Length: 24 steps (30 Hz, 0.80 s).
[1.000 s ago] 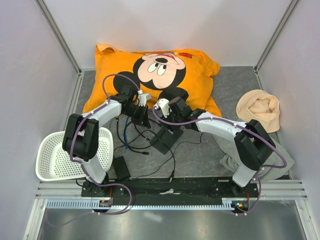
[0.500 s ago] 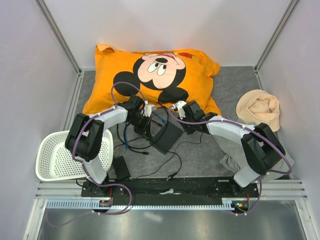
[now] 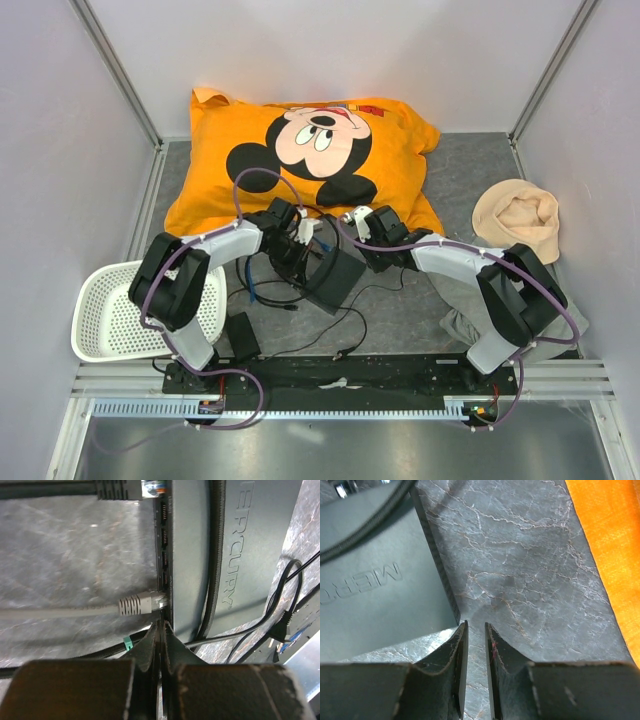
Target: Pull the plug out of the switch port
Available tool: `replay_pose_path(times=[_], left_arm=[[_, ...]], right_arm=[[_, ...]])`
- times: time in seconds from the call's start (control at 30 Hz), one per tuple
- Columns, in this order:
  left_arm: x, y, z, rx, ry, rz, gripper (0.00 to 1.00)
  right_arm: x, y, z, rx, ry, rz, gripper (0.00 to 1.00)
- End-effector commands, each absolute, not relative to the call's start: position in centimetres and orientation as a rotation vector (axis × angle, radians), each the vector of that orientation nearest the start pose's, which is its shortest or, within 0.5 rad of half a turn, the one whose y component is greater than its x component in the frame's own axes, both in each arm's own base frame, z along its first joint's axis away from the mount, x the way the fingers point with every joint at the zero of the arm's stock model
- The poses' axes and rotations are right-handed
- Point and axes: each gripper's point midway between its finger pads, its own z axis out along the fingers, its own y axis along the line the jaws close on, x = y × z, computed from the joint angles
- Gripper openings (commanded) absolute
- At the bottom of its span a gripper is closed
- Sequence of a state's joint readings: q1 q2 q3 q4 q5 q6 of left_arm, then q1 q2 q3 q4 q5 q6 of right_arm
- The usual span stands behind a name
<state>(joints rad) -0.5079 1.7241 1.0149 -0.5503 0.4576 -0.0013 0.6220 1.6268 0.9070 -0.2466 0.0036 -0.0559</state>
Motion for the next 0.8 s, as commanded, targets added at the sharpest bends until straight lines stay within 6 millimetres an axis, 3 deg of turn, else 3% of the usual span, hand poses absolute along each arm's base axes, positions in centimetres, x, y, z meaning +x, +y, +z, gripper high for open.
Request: replay_pose_path(times=[0.0,0.2,0.47,0.6,0.77], left_arm=[[21.9,-24.1,3.0,0.978,2.719,-0.802,0.02],[20.5,-26.9,3.7,1.07,2.685,-0.895,0.02],[20.7,-30.0,4.5,1.149,2.64,-0.952,0.02],[21.5,-29.5,5.7,1.17,2.607,-0.904,0.02],[22.6,-27.4,6.7,1.109,2.59,-0.872,0.02]], right_arm=[[30.3,22.1,3.8,-0.837,2.375,0.272,0.27],[30.0,22.3,4.1,-0.846,2.366,0.307,0.29],[30.9,21.3,3.9,-0.764,2.4,0.294,0.3],[33.2,18.2,6.3,-0.584,2.426,0.248,0.27],[31.4,17.4,7.2,-0.66,2.425,0.262,0.26]])
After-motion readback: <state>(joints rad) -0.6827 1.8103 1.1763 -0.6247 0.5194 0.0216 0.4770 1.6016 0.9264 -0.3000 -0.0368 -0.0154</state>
